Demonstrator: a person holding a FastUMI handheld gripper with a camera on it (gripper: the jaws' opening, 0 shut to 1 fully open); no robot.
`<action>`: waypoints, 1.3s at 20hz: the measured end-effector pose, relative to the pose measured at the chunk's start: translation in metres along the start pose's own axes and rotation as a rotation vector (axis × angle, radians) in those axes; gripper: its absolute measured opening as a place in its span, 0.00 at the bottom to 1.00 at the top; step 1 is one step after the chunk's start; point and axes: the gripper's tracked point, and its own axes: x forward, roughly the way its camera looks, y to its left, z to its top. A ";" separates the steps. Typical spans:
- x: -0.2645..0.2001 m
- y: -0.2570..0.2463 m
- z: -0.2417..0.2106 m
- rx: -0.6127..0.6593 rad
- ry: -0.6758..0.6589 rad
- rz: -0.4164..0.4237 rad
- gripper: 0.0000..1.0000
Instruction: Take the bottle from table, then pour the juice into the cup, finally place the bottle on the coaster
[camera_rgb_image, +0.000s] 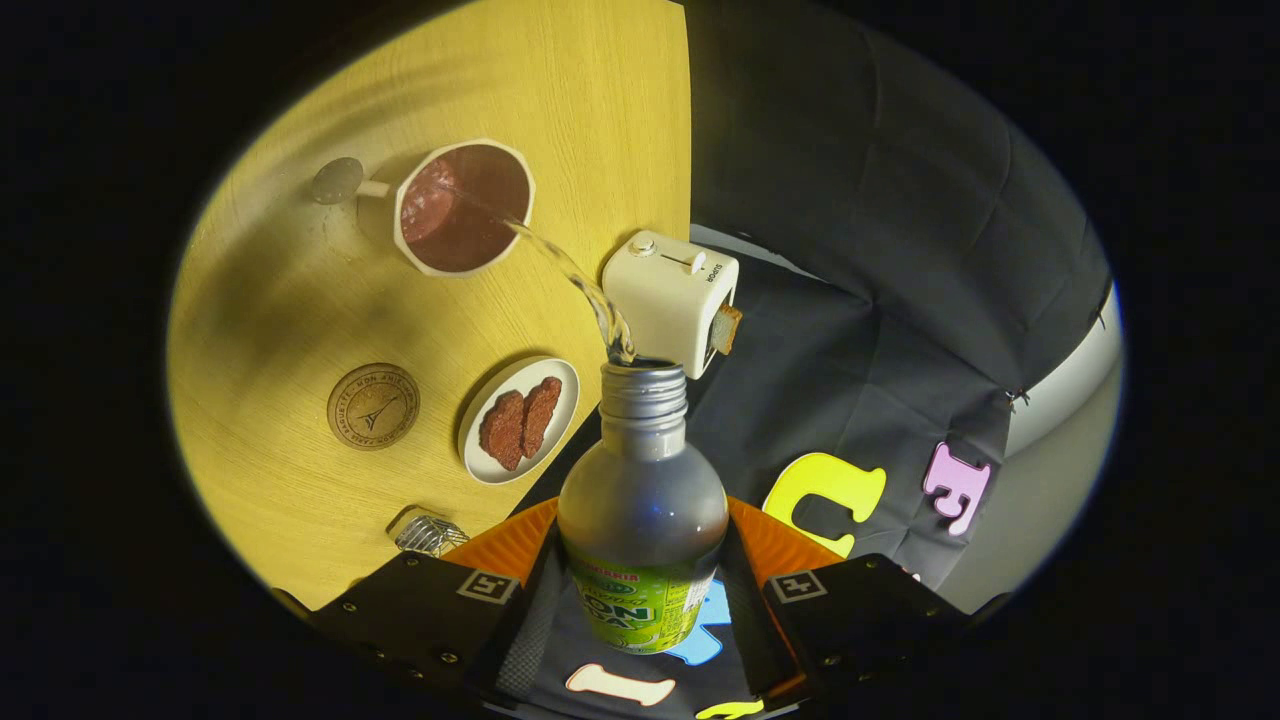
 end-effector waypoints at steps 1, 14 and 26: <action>0.000 0.000 0.000 -0.005 0.001 0.002 0.76; 0.004 0.002 0.015 -0.078 -0.018 0.020 0.76; 0.007 0.018 0.034 -0.162 -0.036 0.058 0.76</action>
